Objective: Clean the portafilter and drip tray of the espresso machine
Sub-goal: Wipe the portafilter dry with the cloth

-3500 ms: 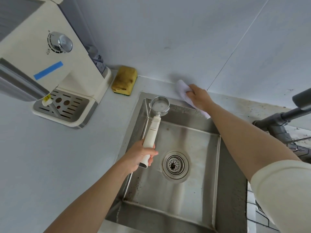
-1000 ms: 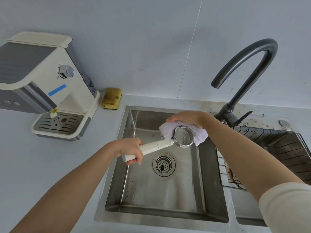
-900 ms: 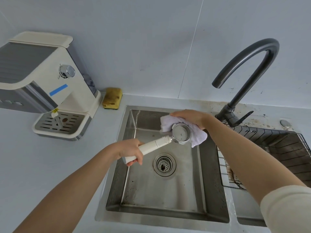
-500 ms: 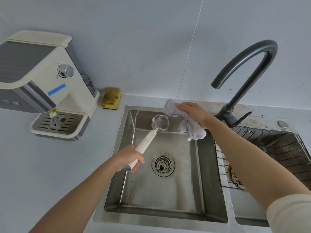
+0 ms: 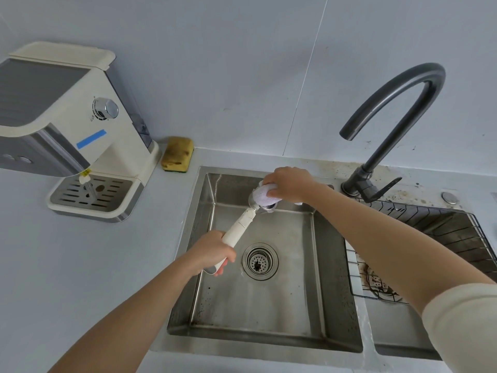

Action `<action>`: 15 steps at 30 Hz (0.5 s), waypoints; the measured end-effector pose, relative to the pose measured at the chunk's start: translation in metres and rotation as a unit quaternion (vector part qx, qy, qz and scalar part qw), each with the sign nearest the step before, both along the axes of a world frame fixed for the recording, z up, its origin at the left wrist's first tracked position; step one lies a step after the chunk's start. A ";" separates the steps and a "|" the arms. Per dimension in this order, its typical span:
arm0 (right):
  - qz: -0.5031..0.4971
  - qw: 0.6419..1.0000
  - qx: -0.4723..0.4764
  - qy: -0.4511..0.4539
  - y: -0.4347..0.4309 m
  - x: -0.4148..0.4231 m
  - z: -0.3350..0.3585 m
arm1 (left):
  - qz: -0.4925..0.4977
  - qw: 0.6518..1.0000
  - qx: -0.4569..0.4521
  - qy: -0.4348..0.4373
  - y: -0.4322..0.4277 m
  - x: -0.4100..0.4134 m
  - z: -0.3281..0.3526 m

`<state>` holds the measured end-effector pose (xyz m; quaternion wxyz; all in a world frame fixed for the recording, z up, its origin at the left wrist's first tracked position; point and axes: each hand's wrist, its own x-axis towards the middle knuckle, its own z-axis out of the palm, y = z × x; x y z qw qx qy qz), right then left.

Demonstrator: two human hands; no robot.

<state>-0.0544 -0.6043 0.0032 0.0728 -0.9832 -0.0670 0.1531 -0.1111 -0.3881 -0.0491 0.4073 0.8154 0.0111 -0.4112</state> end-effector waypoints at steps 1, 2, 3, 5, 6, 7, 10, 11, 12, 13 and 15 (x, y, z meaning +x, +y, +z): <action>0.006 1.000 -0.012 -0.001 0.001 0.000 -0.001 | 0.003 1.000 0.001 -0.006 -0.001 -0.001 0.000; 0.014 1.000 -0.023 -0.001 0.002 0.000 -0.001 | 0.008 1.000 0.002 -0.010 -0.002 -0.003 0.000; 0.024 0.999 -0.033 0.001 0.003 -0.001 -0.002 | 0.014 1.000 0.001 -0.012 -0.003 -0.004 -0.001; 0.049 0.998 -0.049 0.013 0.003 -0.002 -0.004 | 0.026 1.000 -0.002 -0.012 -0.003 -0.006 -0.002; 0.057 0.997 -0.055 0.024 0.002 -0.003 -0.004 | 0.029 0.999 -0.002 -0.013 -0.003 -0.007 -0.003; 0.061 0.996 -0.061 0.035 0.002 -0.005 -0.005 | 0.030 0.999 0.000 -0.015 -0.003 -0.008 -0.004; 0.063 0.993 -0.085 0.053 0.005 -0.007 -0.005 | 0.040 0.999 0.009 -0.018 -0.004 -0.011 -0.007; 0.053 0.993 -0.087 0.057 0.007 -0.008 -0.004 | 0.044 0.999 0.011 -0.021 -0.005 -0.013 -0.008; 0.037 0.994 -0.082 0.065 0.008 -0.007 -0.004 | 0.048 0.998 0.011 -0.026 -0.006 -0.014 -0.010; 0.018 0.994 -0.069 0.081 0.009 -0.008 -0.002 | 0.052 0.998 0.009 -0.031 -0.007 -0.016 -0.011; -0.030 0.991 -0.019 0.127 0.011 -0.007 0.001 | 0.059 0.997 0.005 -0.041 -0.009 -0.018 -0.013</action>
